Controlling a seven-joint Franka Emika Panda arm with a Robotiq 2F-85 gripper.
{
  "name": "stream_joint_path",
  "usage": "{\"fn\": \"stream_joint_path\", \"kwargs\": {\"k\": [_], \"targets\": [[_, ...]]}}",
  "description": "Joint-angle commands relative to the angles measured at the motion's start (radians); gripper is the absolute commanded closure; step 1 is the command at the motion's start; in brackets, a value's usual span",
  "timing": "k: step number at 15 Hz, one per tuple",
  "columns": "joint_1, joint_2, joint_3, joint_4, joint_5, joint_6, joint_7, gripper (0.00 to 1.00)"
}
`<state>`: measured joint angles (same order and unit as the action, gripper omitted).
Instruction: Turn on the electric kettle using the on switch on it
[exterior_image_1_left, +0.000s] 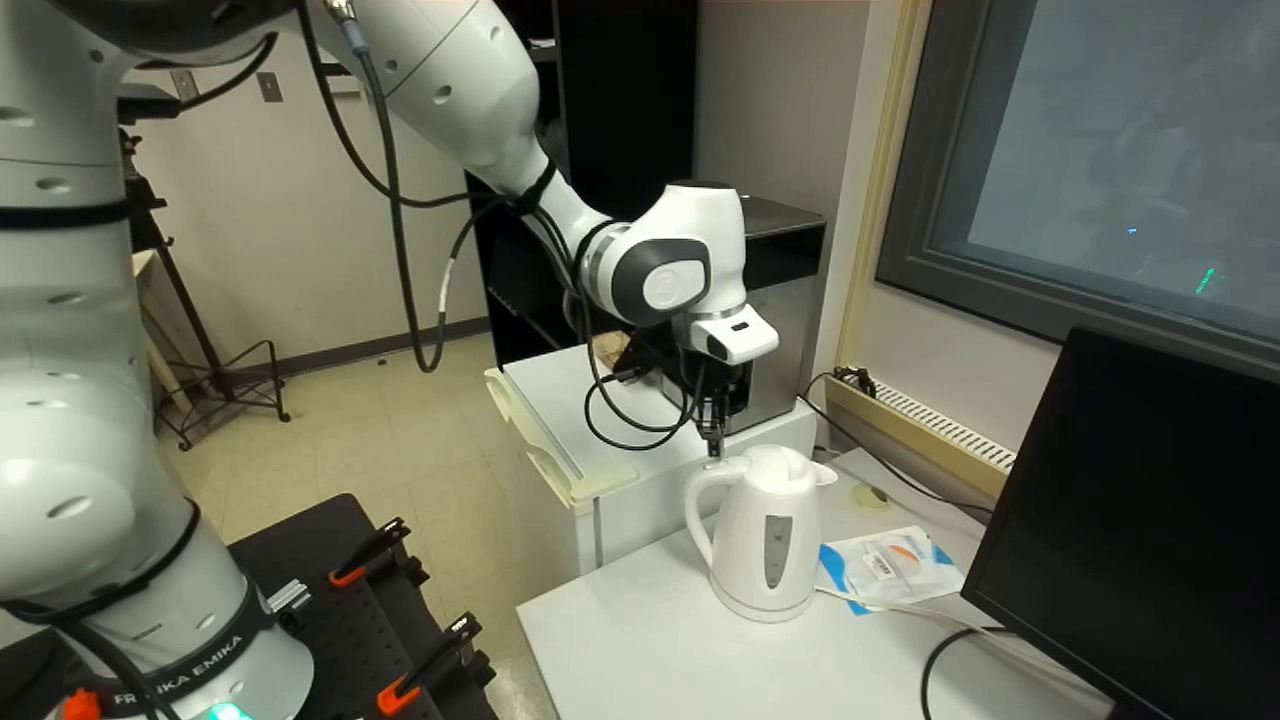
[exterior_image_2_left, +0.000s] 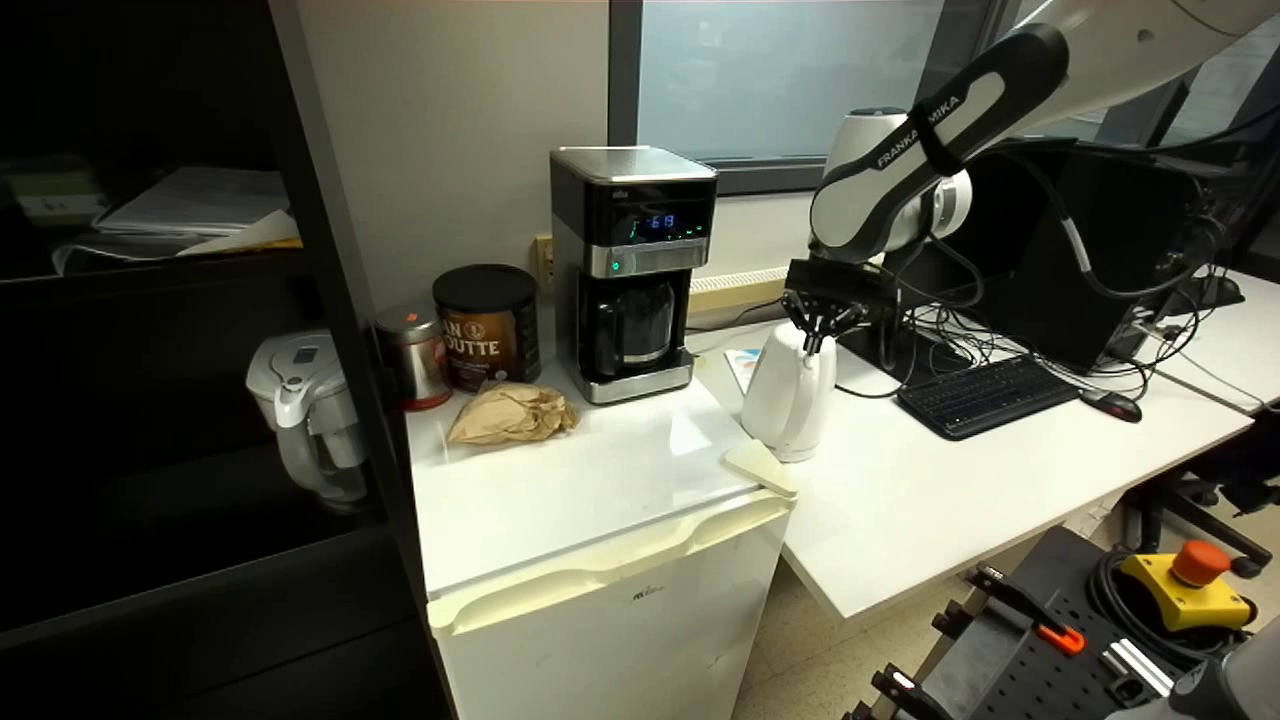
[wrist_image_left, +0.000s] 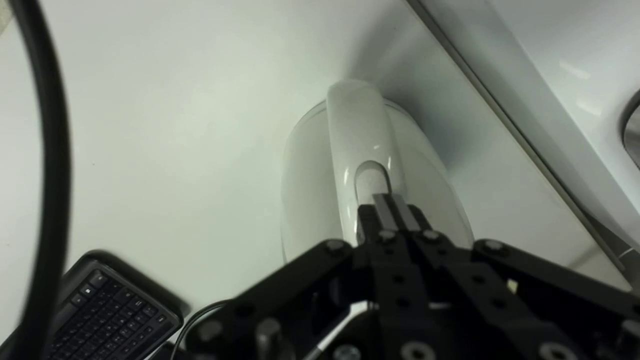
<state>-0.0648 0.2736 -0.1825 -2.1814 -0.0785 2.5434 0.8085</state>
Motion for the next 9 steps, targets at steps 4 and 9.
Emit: {"fn": "stream_joint_path", "kwargs": {"k": [4, 9], "targets": [[0.011, -0.071, -0.009, -0.074, 0.000, 0.039, 0.001, 1.00], [0.008, -0.068, -0.007, -0.072, 0.003, 0.037, 0.004, 1.00]]}}
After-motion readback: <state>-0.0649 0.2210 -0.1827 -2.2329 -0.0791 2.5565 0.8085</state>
